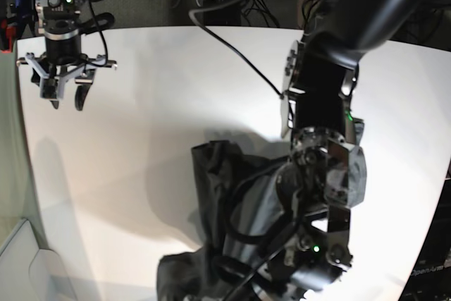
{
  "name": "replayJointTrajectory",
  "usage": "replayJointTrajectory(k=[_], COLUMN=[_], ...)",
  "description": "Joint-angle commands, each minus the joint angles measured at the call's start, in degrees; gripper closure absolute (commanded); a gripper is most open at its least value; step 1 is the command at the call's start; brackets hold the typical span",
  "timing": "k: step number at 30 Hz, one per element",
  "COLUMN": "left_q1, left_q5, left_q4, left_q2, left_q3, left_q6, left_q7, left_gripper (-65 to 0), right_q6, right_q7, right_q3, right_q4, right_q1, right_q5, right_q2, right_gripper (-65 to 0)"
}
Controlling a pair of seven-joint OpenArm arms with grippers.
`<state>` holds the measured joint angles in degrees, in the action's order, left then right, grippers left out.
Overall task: Layout the t-shirt on the table in an organized manner, then fold the t-shirt properly
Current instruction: 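Drag the held shirt across the table with the left gripper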
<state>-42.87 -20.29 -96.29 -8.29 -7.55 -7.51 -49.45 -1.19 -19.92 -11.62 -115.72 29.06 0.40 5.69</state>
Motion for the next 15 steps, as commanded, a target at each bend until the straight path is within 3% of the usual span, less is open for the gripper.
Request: replayJointTrajectory(k=[1, 5, 15], left_q1=[-3.5, -6.1, -4.2], left_q5=[-2.7, -5.5, -5.0], left_q4=[-1.8, -3.4, 1.5], left_q2=[-0.7, -0.7, -0.7], left_q3=[0.0, -0.1, -7.4], left_q6=[-0.4, -0.4, -0.7], left_q7=[1.7, -2.5, -0.6], left_gripper=[-0.6, -0.6, -0.9], right_q6=[0.4, 0.4, 0.4], right_q7=[1.2, -2.5, -4.2], right_q3=[-0.3, -0.2, -0.2], right_q4=[-0.9, -0.9, -0.9], right_q1=[-0.3, -1.8, -2.1], right_q5=[0.0, 0.0, 0.0], right_q2=[0.3, 0.3, 0.2], right_gripper=[-29.8, -29.8, -29.7])
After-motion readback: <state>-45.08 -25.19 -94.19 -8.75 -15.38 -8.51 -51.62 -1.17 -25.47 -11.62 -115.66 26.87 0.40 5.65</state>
